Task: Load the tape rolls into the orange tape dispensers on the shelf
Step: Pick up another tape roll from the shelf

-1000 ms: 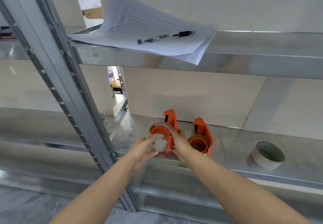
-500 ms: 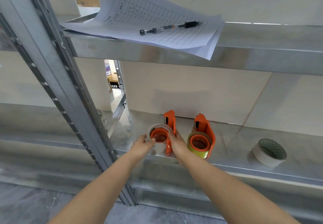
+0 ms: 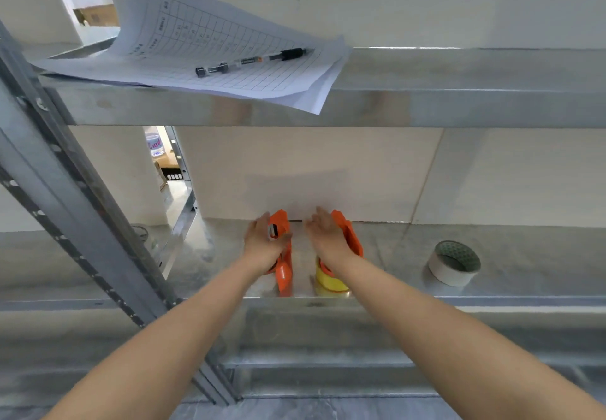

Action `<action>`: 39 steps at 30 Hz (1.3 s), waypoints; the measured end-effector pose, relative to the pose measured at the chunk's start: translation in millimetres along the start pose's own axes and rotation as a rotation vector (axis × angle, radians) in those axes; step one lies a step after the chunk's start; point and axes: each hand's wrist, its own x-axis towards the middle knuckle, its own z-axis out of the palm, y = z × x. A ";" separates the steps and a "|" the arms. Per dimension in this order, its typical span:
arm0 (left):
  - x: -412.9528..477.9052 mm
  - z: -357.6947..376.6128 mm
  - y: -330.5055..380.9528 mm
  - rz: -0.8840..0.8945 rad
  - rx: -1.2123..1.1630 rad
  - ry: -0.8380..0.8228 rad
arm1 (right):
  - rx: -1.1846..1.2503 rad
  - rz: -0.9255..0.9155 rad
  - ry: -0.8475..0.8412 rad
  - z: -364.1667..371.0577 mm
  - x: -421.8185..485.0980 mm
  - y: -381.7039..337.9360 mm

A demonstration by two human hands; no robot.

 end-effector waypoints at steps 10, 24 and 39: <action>-8.3 110.0 74.5 0.214 -0.050 -0.319 | -0.054 -0.018 0.300 -142.8 -33.8 30.8; -27.7 226.8 81.9 0.172 0.061 -0.573 | -0.213 0.210 0.368 -258.9 -43.8 120.6; -42.5 316.8 128.0 0.152 -0.230 -0.483 | -0.136 0.063 0.346 -316.5 -32.4 147.6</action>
